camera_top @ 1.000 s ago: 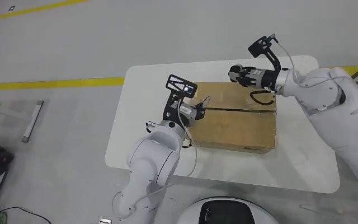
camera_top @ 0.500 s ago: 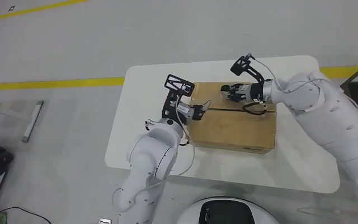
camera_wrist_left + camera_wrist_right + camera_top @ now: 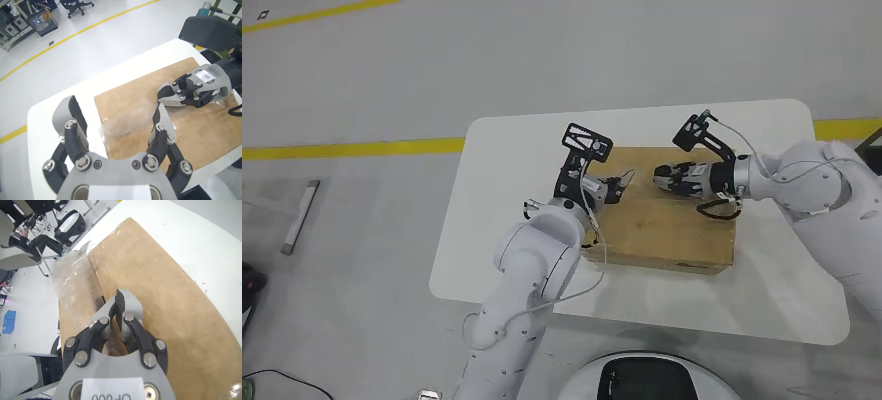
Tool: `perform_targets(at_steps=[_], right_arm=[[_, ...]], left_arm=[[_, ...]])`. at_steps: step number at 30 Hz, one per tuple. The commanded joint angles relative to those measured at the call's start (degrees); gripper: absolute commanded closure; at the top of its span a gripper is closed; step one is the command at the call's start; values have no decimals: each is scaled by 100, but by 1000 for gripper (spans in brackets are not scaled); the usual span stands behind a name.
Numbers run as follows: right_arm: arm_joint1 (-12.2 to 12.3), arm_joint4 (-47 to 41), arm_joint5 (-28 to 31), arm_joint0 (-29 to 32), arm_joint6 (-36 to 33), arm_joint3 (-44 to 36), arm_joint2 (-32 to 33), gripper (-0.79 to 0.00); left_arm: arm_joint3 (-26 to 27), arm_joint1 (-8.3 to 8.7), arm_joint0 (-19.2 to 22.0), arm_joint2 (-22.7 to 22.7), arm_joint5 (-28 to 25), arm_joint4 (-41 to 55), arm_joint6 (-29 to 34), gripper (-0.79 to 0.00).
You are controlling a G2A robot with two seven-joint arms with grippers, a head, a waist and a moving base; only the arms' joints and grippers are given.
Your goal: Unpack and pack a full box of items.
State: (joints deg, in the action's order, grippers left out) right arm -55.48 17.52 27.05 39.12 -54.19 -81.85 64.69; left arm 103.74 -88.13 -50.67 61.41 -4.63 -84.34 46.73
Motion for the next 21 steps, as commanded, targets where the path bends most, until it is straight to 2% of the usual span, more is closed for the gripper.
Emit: perform_targets(at_steps=[1,3,5,9,12,21], right_arm=[[37,-97,-19,86,62,-82,181,-172],[84,41,43,175,49,-183,322,-40],[116,84,59,289,76,-258,422,0],[153,85,126,465,179,-404,537,0],[180,387,228,548,27,-537,486,0],[269,880,349,871,187,-751,673,0]], left_arm=[[-44,-8,37,-22,20,6,-9,-760],[-113,-13,63,-30,43,-11,-24,-770],[-199,-19,91,-39,68,-29,-52,-748],[-305,-39,169,-71,187,-87,-110,-720],[-325,-52,210,-92,225,-85,-116,-736],[-406,-73,227,-142,192,-88,-95,-730]])
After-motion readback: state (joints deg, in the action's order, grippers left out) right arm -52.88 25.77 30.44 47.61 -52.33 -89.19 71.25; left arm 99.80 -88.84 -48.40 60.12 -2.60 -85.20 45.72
